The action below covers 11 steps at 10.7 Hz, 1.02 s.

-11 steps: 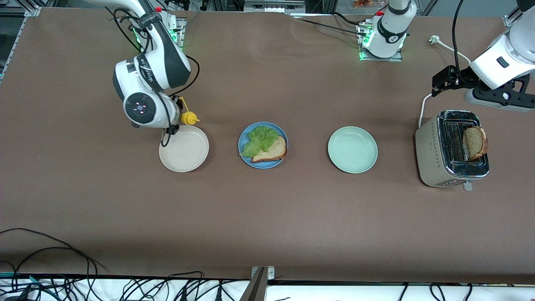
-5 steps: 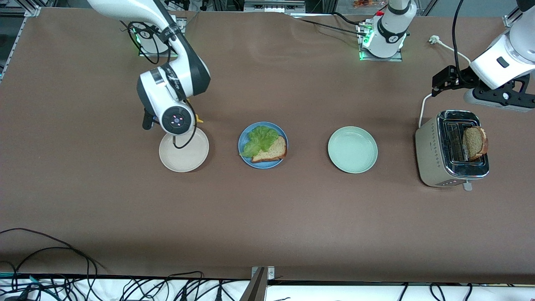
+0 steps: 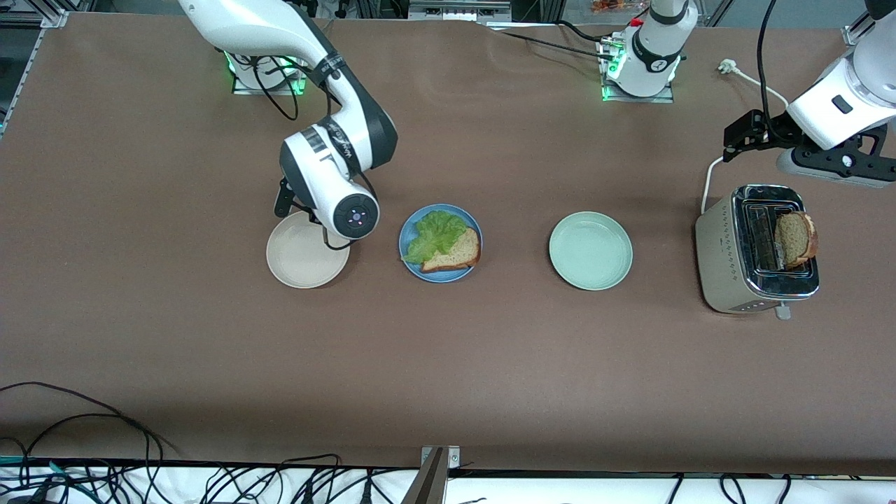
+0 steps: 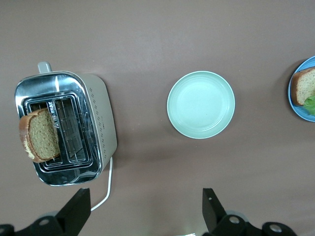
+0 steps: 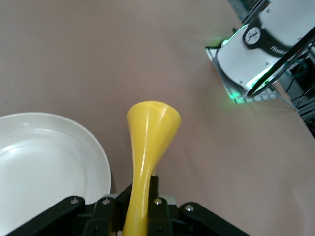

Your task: Make sandwich in blue plate with both arms

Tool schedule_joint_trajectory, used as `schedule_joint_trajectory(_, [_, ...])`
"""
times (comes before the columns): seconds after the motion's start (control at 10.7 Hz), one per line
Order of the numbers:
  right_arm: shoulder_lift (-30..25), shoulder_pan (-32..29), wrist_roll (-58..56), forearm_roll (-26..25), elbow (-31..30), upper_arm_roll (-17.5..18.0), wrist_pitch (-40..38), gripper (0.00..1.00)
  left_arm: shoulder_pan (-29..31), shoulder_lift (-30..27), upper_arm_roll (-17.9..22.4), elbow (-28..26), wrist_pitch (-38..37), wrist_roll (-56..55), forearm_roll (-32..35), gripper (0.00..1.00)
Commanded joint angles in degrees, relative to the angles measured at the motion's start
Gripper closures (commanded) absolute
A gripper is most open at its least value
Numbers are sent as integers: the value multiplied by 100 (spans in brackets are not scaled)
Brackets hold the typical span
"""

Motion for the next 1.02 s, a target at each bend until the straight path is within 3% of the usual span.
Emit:
schedule_joint_trajectory(0.0, [566,563,380,-116,663,-511,-550,100,-5,21,20,79,-5,30,-116,0])
schedule_joint_trajectory(0.19, [1067,975,522,-55,1207,-896,-708,100,-5,21,20,79,-5,30,-116,0])
schedule_joint_trajectory(0.37, [1271,1442,522,356,1542,-1389,-900,100,4,13,20,79,-5,30,-116,0])
schedule_joint_trajectory(0.65, [1412,1426,698,639,2245,-1383,-1113,100,-5,21,20,79,-5,30,-107,0])
schedule_joint_trajectory(0.93, [1464,1400,864,648,2422,-1382,-588,100,-5,21,20,79,-5,30,-116,0])
